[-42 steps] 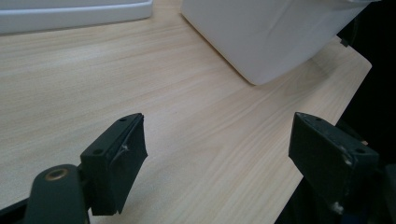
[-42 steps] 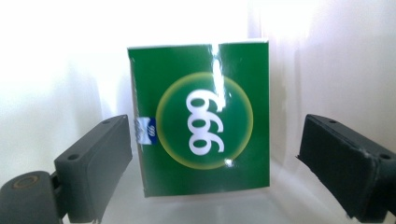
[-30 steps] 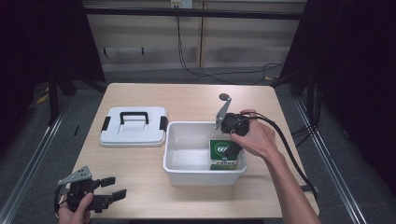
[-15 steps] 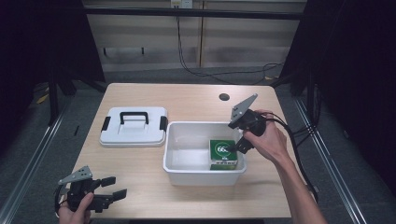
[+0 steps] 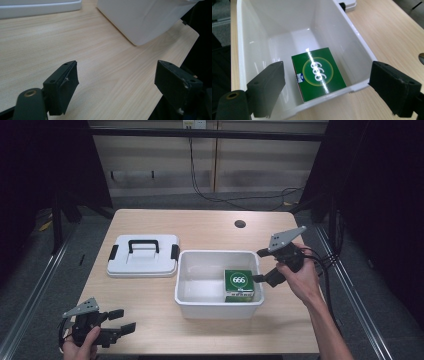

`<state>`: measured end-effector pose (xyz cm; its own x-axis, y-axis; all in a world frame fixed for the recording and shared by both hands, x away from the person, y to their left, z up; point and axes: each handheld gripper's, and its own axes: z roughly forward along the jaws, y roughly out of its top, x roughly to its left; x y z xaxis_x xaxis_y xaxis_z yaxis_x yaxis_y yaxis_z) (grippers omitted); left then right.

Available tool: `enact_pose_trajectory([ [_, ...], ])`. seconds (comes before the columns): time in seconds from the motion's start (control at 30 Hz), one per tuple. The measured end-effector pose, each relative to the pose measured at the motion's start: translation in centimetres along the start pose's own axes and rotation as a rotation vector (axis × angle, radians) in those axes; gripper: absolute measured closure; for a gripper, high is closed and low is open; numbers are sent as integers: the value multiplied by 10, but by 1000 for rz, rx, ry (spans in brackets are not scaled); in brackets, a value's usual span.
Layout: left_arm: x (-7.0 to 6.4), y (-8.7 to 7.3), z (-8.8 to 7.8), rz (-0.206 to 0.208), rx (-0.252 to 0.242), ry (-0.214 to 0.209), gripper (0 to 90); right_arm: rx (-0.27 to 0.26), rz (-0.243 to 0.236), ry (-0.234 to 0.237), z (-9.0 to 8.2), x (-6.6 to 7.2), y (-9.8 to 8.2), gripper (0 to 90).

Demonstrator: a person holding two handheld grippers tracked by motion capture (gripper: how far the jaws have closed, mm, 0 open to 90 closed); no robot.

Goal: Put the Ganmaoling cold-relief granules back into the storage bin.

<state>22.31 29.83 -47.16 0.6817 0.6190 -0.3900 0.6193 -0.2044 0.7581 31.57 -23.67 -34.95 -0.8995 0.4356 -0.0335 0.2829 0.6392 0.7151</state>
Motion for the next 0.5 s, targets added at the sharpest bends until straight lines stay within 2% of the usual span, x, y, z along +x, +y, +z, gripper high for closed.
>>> enact_pose_trajectory([
  [0.03,0,0,0,1,0,3,189,-37,17,-22,-6,1,-6,127],
  [0.13,0,0,0,2,0,3,190,-64,37,-42,-11,3,-12,127],
  [0.23,0,0,0,-1,0,4,189,-110,68,-78,-20,7,-26,128],
  [0.4,0,0,-1,-5,-4,1,189,-125,104,-114,-29,9,-41,129],
  [0.43,0,0,-1,-4,-3,3,190,-138,135,-126,-34,10,-50,128],
  [0.5,0,0,-1,-6,-4,3,190,-141,143,-149,-38,12,-58,128],
])
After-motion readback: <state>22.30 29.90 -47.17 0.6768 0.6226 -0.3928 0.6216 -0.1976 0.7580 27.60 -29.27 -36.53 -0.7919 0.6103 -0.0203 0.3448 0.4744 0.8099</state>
